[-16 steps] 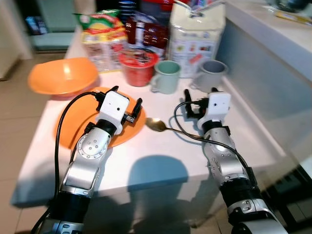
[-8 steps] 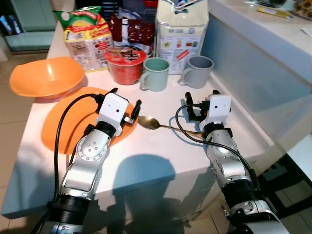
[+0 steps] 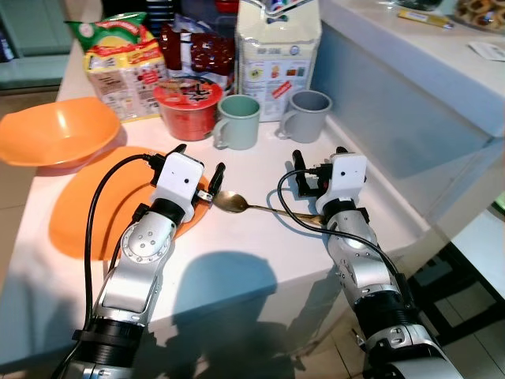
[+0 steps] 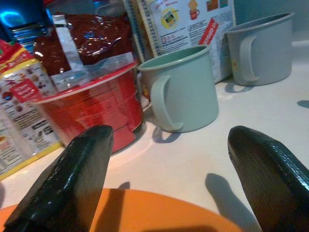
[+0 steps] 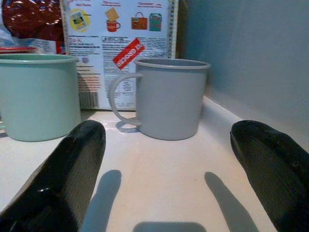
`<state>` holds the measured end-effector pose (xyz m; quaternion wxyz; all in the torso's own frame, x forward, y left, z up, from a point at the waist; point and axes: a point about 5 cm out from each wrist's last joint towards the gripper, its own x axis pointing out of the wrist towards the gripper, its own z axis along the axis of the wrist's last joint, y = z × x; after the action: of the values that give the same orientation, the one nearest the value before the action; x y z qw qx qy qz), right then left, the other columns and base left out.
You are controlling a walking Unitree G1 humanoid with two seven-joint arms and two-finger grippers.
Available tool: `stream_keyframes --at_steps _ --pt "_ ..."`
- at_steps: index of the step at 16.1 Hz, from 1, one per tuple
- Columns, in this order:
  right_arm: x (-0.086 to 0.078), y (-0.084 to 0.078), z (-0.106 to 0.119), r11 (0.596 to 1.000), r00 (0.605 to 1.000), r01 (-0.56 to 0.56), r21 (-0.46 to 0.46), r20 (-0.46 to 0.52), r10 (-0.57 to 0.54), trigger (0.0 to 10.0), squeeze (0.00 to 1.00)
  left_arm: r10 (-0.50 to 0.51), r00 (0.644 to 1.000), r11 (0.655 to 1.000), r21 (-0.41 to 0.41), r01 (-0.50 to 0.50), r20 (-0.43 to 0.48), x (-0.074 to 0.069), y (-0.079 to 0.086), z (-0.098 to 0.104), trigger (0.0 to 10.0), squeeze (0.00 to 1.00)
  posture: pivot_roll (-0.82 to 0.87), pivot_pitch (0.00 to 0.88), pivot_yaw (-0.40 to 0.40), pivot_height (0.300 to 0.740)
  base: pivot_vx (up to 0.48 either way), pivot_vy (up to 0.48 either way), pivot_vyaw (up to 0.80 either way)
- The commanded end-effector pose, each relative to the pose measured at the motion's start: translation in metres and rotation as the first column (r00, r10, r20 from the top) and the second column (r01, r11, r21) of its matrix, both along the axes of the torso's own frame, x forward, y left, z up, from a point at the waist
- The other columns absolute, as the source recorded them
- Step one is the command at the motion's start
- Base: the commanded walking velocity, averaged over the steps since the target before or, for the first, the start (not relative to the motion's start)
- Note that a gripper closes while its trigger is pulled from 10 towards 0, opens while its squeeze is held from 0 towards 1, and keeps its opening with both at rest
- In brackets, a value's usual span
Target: Setting the table
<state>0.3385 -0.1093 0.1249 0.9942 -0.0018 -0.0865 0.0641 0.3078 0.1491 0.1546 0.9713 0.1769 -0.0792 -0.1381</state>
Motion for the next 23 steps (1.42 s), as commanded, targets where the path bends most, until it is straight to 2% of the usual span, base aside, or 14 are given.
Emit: stream_keyframes --at_steps 1,6,13,17,20,22,23 --pt "-0.004 -0.007 -0.018 1.000 0.997 0.017 -0.004 -0.078 -0.017 10.0 0.00 -0.013 1.000 1.000 -0.007 0.013 0.006 0.000 -0.004 0.003 10.0 0.00 0.16 0.000 -0.035 0.740 0.000 0.000 -0.80" --pt "-0.006 -0.005 -0.019 1.000 0.997 0.007 -0.021 -0.077 -0.008 10.0 0.00 -0.019 1.000 1.000 -0.006 0.019 0.004 0.000 -0.005 0.004 10.0 0.00 0.16 0.000 -0.029 0.740 0.000 0.000 -0.80" --pt "-0.001 -0.004 -0.014 0.997 0.996 0.014 -0.077 -0.085 -0.021 10.0 0.00 -0.020 1.000 1.000 -0.006 0.020 0.002 -0.001 -0.006 0.003 10.0 0.00 0.16 0.000 -0.029 0.740 0.000 0.000 0.00" --pt "-0.002 -0.003 -0.015 0.997 0.996 0.005 -0.072 -0.090 -0.012 10.0 0.00 0.003 1.000 1.000 -0.009 -0.003 -0.007 -0.002 -0.003 0.002 10.0 0.00 0.16 0.000 -0.026 0.740 0.000 0.000 0.00" --pt "-0.004 -0.002 -0.018 0.997 0.995 -0.002 -0.074 -0.101 -0.006 10.0 0.00 0.087 0.996 0.991 -0.105 -0.088 -0.016 0.001 0.004 0.004 10.0 0.00 0.16 0.000 -0.027 0.740 0.000 0.000 0.00" --pt "-0.004 -0.001 -0.019 0.997 0.994 -0.007 -0.076 -0.106 -0.001 10.0 0.00 0.144 0.989 0.975 -0.169 -0.146 -0.028 0.003 0.010 0.006 10.0 0.00 0.16 0.000 -0.028 0.740 0.000 -0.441 0.00" --pt "-0.004 -0.002 -0.020 0.997 0.994 -0.008 -0.076 -0.107 0.000 10.0 0.00 0.153 0.988 0.972 -0.175 -0.155 -0.023 0.004 0.011 0.007 10.0 0.00 0.16 0.000 -0.029 0.740 0.000 -0.439 0.00"
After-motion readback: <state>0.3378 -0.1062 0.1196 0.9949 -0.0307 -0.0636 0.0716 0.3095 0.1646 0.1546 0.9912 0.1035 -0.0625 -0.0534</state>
